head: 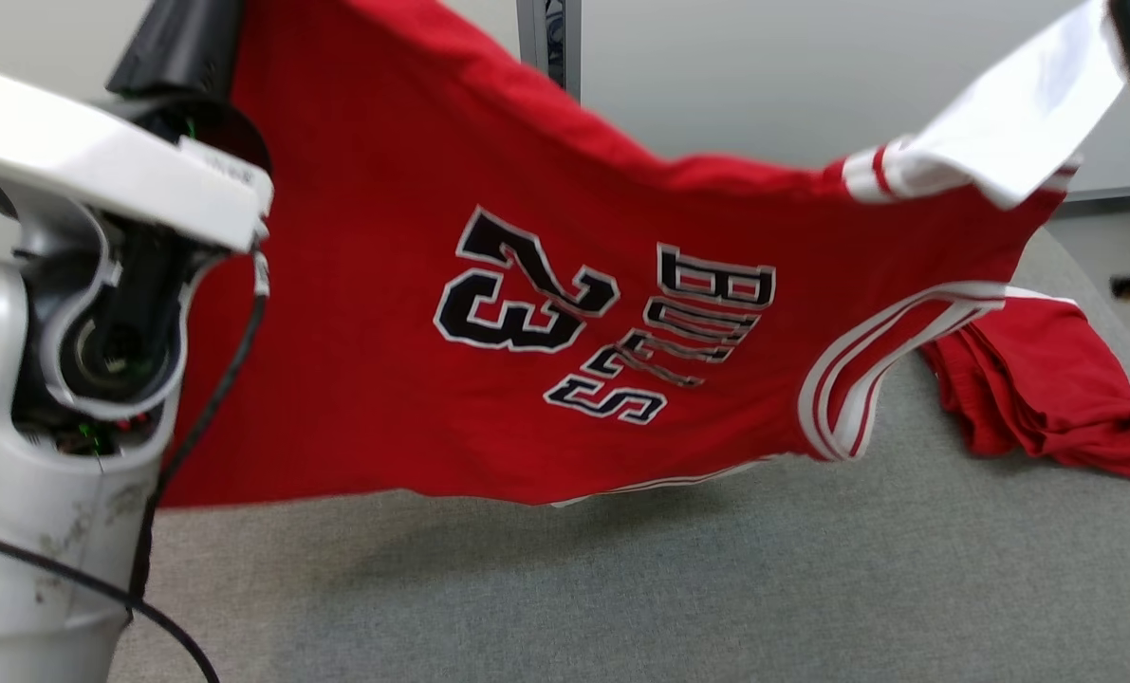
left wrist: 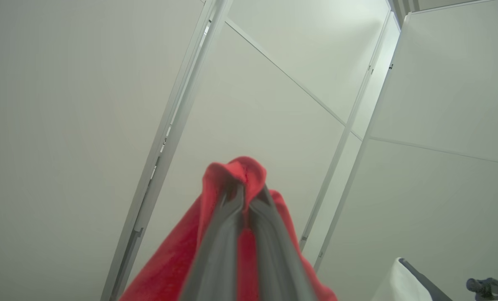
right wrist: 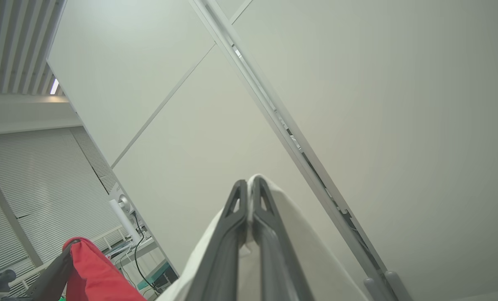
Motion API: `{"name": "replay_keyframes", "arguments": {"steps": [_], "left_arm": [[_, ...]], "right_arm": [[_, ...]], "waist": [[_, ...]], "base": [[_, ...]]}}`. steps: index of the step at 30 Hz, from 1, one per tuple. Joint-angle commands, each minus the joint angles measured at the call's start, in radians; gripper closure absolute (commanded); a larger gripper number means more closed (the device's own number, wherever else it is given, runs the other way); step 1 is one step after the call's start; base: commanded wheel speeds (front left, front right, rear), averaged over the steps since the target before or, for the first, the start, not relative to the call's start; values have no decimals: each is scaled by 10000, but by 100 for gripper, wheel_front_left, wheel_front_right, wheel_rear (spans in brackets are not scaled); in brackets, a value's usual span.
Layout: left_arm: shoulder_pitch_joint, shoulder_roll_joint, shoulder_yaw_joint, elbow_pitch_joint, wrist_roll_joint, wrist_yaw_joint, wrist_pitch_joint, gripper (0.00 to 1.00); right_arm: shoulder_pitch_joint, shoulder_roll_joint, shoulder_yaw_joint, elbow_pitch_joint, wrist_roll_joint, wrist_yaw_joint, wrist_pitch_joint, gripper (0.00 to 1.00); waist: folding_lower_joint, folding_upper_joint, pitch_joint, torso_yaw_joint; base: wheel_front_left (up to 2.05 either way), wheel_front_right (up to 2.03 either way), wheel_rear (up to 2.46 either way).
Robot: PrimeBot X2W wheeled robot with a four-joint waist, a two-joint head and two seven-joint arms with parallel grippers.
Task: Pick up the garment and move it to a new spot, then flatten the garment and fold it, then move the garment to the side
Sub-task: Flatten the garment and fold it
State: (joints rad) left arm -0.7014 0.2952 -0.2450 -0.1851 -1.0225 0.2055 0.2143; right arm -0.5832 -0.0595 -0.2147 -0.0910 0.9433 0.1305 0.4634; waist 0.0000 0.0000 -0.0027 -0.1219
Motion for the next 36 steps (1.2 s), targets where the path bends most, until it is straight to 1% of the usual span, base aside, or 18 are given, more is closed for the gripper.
{"name": "replay_keyframes", "arguments": {"steps": [1,5,9,10,12,15,17,19,23,24,27,29,33,36], "left_arm": [[-407,20,67,274,-61,95,128,100],[-1524,-6,86,1275,-194,261,588,100],[-3084,20,-54,2670,100,366,886,100],[-3084,20,-54,2670,100,366,886,100],[-4000,42,-172,3472,362,362,888,100],[-5412,-55,-310,4734,832,301,613,100],[-6397,-125,-393,5492,1197,74,95,100],[-7225,-274,-383,6195,1487,-143,-559,100],[-8505,-537,-336,7327,1936,-753,-2167,100],[-8720,-585,-371,7550,2074,-1003,-2639,100],[-9097,-565,-354,8338,2333,-1508,-3777,100],[-9260,-451,-431,8769,2493,-1852,-4177,100],[-9195,-271,-258,9565,2445,-2433,-4555,100],[-8959,-132,-97,9965,2365,-2753,-4705,100]], "right_arm": [[-490,28,-115,112,-160,5,173,100],[-2003,72,-353,989,-694,5,379,100],[-4141,68,-698,2848,-1112,5,-139,100],[-4141,68,-698,2848,-1112,5,-139,100],[-5423,76,-853,3996,-1635,5,-615,100],[-7294,86,-1039,5529,-2617,5,-1605,100],[-8437,80,-916,6305,-3192,5,-2383,100],[-9434,70,-768,6915,-3440,3,-3173,100],[-10794,77,-414,7883,-3517,3,-4759,100],[-11000,74,-282,8059,-3563,3,-5113,100],[-11326,71,223,8478,-3076,5,-5759,100],[-11330,81,818,8606,-2613,5,-5908,100],[-10704,61,1878,8491,-1762,5,-6109,100],[-10249,56,2474,8072,-1227,5,-6157,100]], "waist": [[0,0,199,-46],[0,0,740,-83],[0,0,1638,-39],[0,0,1638,-39],[0,0,2203,-9],[0,0,3065,50],[0,0,3571,68],[0,0,4017,79],[0,0,4792,5],[0,0,4961,-14],[0,0,5434,-172],[0,0,5765,-345],[0,0,6265,-619],[0,0,6473,-715]], "base": [[0,0,0],[0,0,0],[0,0,0],[0,0,0],[0,0,0],[0,0,0],[0,0,0],[0,0,0],[0,0,0],[0,0,0],[0,0,0],[0,0,0],[0,0,0],[0,0,0]]}}
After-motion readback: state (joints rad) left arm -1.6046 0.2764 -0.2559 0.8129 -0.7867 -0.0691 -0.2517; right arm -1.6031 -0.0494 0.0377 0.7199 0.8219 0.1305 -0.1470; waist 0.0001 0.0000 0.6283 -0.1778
